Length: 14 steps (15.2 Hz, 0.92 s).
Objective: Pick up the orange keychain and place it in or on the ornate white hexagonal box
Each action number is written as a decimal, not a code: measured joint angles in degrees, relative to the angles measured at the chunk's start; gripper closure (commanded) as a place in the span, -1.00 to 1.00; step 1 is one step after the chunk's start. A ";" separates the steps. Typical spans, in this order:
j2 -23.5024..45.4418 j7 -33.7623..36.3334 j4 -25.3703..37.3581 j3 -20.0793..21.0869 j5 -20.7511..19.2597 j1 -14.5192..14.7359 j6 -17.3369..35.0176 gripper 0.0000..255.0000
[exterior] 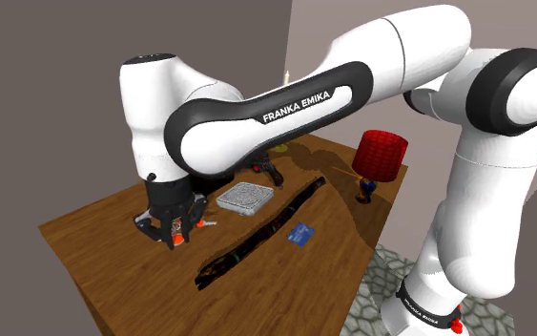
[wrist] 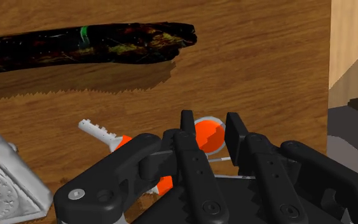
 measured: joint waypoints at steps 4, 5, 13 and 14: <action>-0.71 -0.44 2.22 0.11 0.51 -0.12 -2.81 1.00; -0.78 -0.51 2.87 0.12 0.57 -0.12 -3.51 1.00; -3.95 -3.97 3.77 -0.64 2.47 -2.28 -7.02 1.00; -4.92 -5.52 2.84 -1.14 3.04 -3.25 -6.88 1.00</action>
